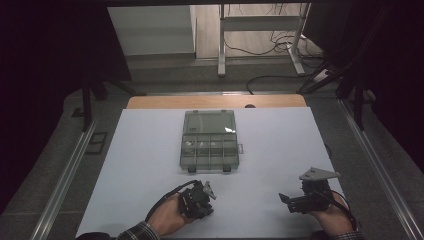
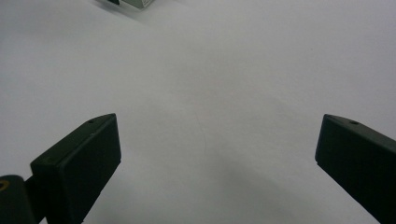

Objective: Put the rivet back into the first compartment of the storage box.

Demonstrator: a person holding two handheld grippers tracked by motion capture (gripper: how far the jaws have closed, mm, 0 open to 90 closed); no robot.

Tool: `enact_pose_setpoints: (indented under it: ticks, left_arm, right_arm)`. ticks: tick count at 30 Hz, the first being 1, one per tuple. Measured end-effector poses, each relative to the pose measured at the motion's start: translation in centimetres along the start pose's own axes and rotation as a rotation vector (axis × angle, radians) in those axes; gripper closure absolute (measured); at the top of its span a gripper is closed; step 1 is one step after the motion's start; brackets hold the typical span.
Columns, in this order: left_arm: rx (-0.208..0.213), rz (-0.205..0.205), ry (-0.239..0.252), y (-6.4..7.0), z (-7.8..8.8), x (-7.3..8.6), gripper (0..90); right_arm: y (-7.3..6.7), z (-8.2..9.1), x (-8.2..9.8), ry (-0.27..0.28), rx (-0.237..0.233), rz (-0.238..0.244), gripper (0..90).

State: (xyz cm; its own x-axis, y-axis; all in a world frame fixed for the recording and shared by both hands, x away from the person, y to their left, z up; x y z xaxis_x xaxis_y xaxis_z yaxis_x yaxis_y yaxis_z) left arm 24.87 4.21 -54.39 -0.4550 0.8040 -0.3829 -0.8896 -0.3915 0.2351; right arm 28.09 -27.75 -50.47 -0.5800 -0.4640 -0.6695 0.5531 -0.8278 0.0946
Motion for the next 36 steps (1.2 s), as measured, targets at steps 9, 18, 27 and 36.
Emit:
enact_pose_setpoints:
  ticks: [9,18,27,36]
  left_arm:
    - [0.004,0.043,0.041,-0.9,1.5,-0.2,81.7]
    - [0.009,0.080,0.082,-2.1,3.4,-0.6,81.7]
    - [0.007,0.119,0.127,-3.1,4.8,-1.4,81.7]
    - [-0.006,0.126,0.130,-4.3,6.2,-2.0,81.8]
  right_arm:
    - [0.0,0.0,0.0,-0.002,0.001,0.002,0.4]
    - [0.0,0.0,0.0,-0.001,0.000,0.002,0.4]
    - [0.0,0.0,0.0,-0.002,-0.001,-0.001,0.4]
    - [0.0,0.0,0.0,-0.001,-0.001,0.000,0.4]
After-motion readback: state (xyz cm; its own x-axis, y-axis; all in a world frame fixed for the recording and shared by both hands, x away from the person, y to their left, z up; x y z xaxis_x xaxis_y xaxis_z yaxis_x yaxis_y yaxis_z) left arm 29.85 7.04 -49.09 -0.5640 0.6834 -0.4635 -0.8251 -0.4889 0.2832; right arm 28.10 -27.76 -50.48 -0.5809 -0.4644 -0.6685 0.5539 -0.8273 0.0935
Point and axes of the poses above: each handheld gripper's, and its own axes: z roughly backward along the jaws, x roughly out of its underside, y roughly to its right, the point moved 4 cm from there along -z, roughly forward along the jaws, and after that the axes turned 6 degrees about x, right-handed, at the moved point
